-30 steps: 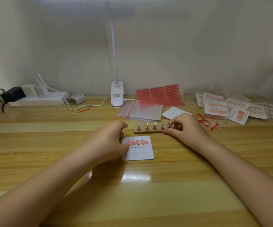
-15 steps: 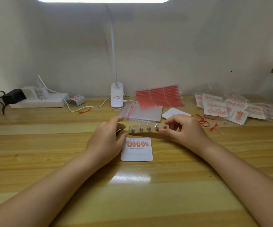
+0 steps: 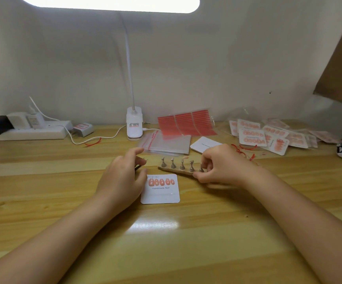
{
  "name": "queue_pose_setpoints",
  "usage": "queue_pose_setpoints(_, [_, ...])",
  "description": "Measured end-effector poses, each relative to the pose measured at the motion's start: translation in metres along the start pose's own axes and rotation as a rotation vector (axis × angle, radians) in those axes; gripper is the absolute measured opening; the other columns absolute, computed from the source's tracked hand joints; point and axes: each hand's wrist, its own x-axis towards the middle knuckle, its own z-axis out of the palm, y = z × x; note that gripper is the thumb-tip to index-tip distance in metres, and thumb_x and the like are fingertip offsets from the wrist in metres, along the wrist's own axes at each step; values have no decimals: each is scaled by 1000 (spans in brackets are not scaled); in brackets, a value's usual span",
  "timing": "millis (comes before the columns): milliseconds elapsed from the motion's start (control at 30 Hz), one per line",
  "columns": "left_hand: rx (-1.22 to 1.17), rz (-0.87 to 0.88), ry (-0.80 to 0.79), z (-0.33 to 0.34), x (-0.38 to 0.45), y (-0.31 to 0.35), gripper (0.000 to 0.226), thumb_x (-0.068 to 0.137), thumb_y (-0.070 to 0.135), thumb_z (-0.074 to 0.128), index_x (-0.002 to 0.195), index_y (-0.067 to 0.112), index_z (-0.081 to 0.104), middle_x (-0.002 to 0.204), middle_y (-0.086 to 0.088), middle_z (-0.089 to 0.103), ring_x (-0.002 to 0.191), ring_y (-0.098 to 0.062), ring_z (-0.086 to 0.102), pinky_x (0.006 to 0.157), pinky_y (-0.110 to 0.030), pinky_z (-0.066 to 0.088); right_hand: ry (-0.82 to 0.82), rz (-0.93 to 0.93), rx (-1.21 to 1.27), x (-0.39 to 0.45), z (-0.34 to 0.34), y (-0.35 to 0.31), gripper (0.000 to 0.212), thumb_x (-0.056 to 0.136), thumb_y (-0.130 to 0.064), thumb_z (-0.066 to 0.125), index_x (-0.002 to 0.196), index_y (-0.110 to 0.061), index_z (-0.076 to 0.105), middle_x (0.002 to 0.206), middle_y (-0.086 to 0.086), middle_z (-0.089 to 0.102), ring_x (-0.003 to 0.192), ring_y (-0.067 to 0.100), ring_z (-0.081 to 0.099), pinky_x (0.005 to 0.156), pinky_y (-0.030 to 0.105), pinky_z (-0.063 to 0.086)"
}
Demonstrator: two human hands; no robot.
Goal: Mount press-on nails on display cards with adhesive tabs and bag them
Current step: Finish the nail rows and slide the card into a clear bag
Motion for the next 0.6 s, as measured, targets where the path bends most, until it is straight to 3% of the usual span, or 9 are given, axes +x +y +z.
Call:
queue_pose_setpoints(133, [4, 23, 11, -1, -1, 2, 48, 92, 19, 60, 137, 20, 45, 112, 10, 65, 107, -16, 53, 91, -36, 44, 112, 80, 65, -14, -24, 13, 27, 72, -44, 77, 67, -20, 65, 61, -16, 57, 57, -1, 56, 51, 13, 36])
queue_pose_setpoints(300, [12, 33, -11, 0, -3, 5, 49, 92, 19, 61, 138, 20, 45, 112, 9, 64, 107, -16, 53, 90, -39, 46, 258, 244, 7, -67, -56, 60, 28, 67, -49, 73, 62, -23, 61, 61, -9, 60, 56, 8, 56, 50, 20, 39])
queue_pose_setpoints(433, [16, 44, -20, 1, -5, 6, 50, 90, 17, 63, 137, 20, 46, 110, 8, 65, 106, -18, 53, 88, -39, 45, 219, 438, -136, -99, -64, 98, 29, 75, -46, 73, 66, -21, 61, 59, -5, 62, 54, 12, 57, 47, 26, 45])
queue_pose_setpoints(533, [22, 48, -19, 0, -6, 7, 50, 90, 16, 63, 136, 20, 46, 109, 8, 66, 105, -18, 53, 87, -39, 45, 223, 544, -221, -108, -64, 118, 29, 77, -47, 72, 65, -23, 61, 59, -5, 62, 55, 13, 59, 54, 35, 55])
queue_pose_setpoints(600, [20, 43, -19, 0, -6, 6, 49, 90, 15, 63, 136, 19, 47, 109, 7, 66, 105, -18, 54, 88, -40, 46, 242, 597, -279, -111, -63, 126, 32, 76, -50, 71, 63, -22, 60, 57, -3, 61, 55, 14, 58, 51, 31, 50])
